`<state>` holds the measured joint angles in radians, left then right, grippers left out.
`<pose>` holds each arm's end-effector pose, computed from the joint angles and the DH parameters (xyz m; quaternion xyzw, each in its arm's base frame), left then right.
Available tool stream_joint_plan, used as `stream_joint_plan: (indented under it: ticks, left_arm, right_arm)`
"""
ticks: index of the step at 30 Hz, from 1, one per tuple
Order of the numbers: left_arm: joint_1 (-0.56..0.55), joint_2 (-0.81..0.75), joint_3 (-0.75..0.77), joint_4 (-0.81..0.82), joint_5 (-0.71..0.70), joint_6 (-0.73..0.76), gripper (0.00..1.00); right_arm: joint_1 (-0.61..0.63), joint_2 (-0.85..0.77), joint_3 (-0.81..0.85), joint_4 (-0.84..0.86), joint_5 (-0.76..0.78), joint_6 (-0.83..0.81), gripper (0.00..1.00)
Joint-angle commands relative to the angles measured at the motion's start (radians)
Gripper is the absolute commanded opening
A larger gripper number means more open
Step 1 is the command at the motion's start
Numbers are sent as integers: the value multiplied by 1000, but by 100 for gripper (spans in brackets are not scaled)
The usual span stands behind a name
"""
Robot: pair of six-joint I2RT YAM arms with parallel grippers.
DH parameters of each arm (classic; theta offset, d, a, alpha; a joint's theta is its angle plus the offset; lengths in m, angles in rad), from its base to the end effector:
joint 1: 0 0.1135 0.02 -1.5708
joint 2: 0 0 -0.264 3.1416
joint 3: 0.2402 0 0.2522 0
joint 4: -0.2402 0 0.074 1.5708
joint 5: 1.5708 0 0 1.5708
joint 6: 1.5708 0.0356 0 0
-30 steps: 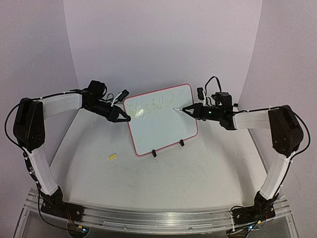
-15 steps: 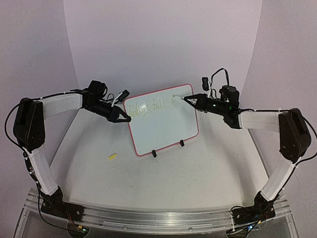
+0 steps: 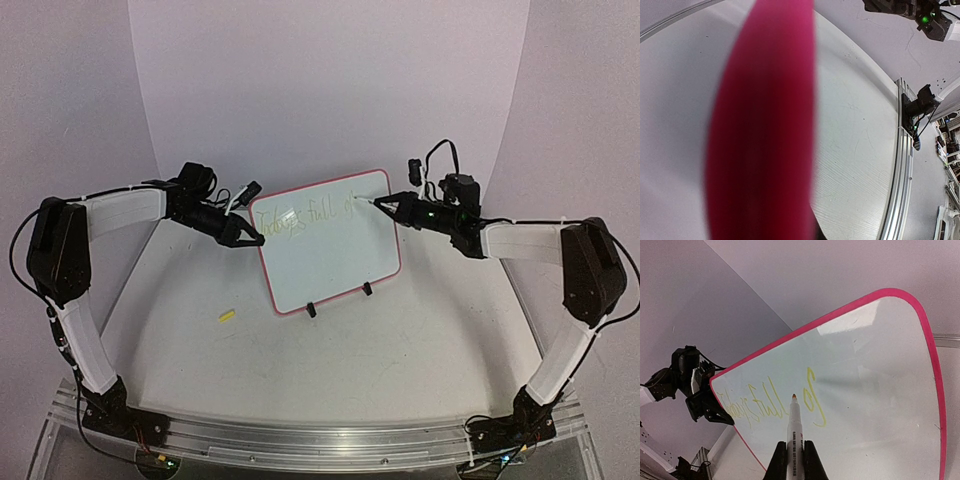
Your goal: Write a sentence on the whiteboard
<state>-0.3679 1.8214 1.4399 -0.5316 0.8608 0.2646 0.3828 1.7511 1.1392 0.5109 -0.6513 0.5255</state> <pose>0.3585 -0.1671 0.2568 0.3956 0.7755 -0.4095 0.2727 0.3668 0.1710 0.2713 -0.1639 0.7164 0.4920 0.4668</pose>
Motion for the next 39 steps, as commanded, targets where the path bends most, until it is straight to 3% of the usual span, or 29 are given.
stream_joint_plan:
  ticks: [1,39]
  left_arm:
    - [-31,30,16,-43,-37,37,0]
    - [-31,33,17,-44,-37,37,0]
  right_arm:
    - [9,28,55,-15,9,-30,0]
    - [21,81,102,-46,27,-35,0]
